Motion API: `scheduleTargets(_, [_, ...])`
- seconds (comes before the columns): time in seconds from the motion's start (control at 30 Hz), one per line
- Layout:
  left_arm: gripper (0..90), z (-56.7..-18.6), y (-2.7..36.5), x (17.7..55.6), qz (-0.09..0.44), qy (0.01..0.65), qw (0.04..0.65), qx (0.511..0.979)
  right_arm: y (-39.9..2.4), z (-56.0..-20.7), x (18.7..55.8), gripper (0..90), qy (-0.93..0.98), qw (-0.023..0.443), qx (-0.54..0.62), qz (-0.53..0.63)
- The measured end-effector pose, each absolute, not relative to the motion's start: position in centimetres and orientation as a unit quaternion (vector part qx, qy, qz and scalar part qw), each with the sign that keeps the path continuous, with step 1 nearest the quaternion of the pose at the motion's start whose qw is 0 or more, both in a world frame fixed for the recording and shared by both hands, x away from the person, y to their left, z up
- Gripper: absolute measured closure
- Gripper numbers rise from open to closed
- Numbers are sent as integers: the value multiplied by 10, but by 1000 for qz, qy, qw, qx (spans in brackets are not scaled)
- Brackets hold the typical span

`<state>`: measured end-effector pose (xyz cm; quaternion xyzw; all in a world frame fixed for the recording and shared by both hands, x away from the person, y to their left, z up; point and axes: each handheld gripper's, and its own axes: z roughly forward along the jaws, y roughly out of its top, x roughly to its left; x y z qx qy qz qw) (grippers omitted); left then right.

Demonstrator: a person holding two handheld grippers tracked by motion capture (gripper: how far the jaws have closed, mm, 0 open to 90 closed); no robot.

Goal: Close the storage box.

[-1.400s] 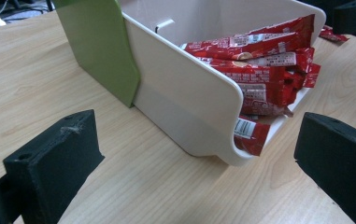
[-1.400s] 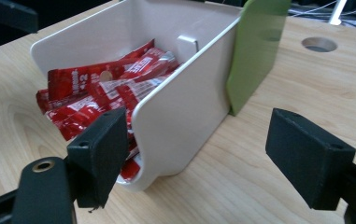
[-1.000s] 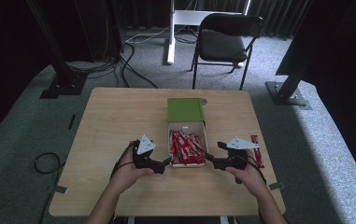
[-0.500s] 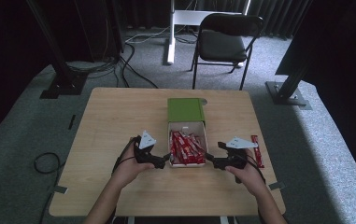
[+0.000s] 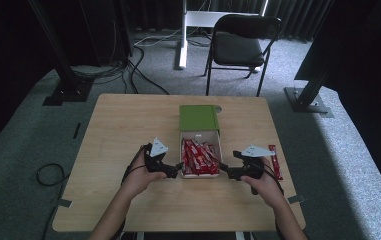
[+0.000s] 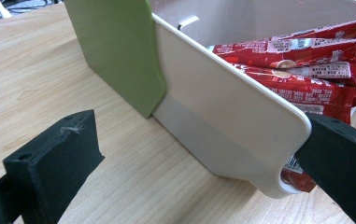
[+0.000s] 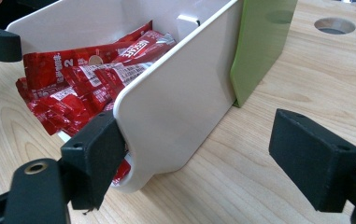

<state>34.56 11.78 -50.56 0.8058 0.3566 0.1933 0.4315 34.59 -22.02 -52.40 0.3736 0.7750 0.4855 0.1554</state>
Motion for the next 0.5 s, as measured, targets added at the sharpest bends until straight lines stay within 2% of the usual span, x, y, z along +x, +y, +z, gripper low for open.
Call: scheduleTargets(0.5, [9, -504, 115, 355, 192, 363, 432, 803, -219, -520, 354, 158, 781, 172, 367, 475])
